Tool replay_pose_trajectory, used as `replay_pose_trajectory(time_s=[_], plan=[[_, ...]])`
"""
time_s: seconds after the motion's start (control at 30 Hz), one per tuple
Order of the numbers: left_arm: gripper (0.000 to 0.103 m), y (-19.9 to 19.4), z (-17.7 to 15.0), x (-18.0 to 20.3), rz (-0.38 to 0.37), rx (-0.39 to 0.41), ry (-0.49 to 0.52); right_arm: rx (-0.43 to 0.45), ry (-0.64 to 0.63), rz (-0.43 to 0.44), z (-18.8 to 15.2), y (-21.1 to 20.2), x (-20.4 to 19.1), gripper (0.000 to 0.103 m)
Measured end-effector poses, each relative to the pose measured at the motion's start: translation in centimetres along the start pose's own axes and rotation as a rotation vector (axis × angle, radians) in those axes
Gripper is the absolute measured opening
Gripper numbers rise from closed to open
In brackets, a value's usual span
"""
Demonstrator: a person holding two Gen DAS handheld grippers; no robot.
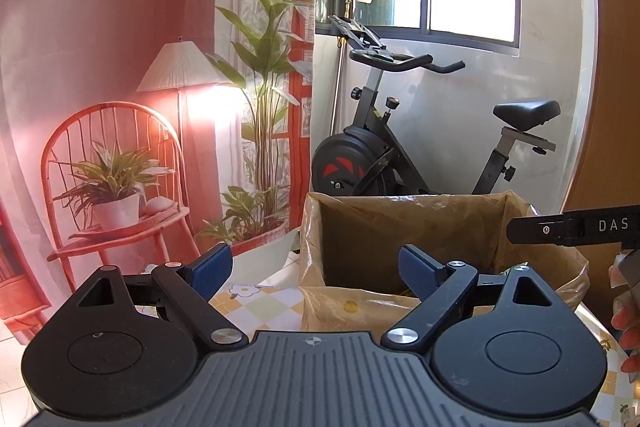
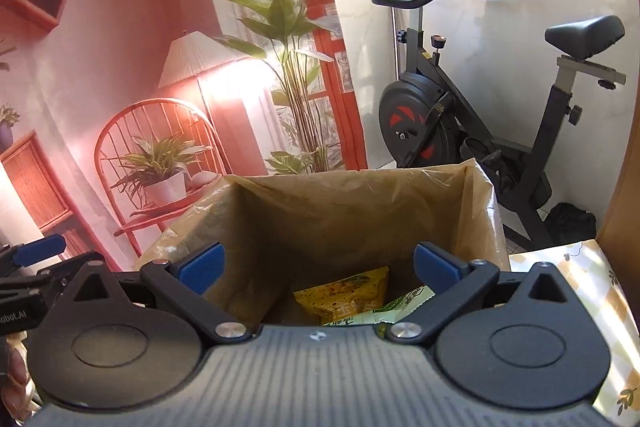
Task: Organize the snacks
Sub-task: 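Move both tools back down to the remaining snack pile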
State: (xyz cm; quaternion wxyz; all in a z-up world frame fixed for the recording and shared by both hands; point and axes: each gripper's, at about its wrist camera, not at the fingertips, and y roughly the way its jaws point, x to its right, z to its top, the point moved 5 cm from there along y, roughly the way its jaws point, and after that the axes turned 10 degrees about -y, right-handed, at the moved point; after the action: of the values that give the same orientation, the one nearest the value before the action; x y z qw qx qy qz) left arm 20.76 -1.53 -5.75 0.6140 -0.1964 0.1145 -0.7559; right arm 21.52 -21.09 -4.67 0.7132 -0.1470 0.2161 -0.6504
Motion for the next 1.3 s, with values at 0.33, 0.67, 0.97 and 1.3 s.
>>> replay_pose_trajectory(time_s=[0.33,0.67,0.97,1.3], plan=[[0.092,-2.2,-2.7,-1.3,0.003,-0.021,-0.06,0.108,0.085,0.048,-3.4,-3.7,0.8,0.103],[0.092,-5.0,-3.8,-2.0,-0.01,0.003,-0.064,0.223,0.034,0.077,-7.0,-7.3,0.0,0.103],[0.092,-6.6,-8.1,-3.4,0.015,-0.049,-0.047,0.23,0.071,0.068,-11.4,-8.9,-0.7,0.103],[0.092,-7.8,-12.9,-5.3,0.059,-0.107,-0.084,0.13,0.003,0.048,-17.3,-7.8,-3.8,0.103]])
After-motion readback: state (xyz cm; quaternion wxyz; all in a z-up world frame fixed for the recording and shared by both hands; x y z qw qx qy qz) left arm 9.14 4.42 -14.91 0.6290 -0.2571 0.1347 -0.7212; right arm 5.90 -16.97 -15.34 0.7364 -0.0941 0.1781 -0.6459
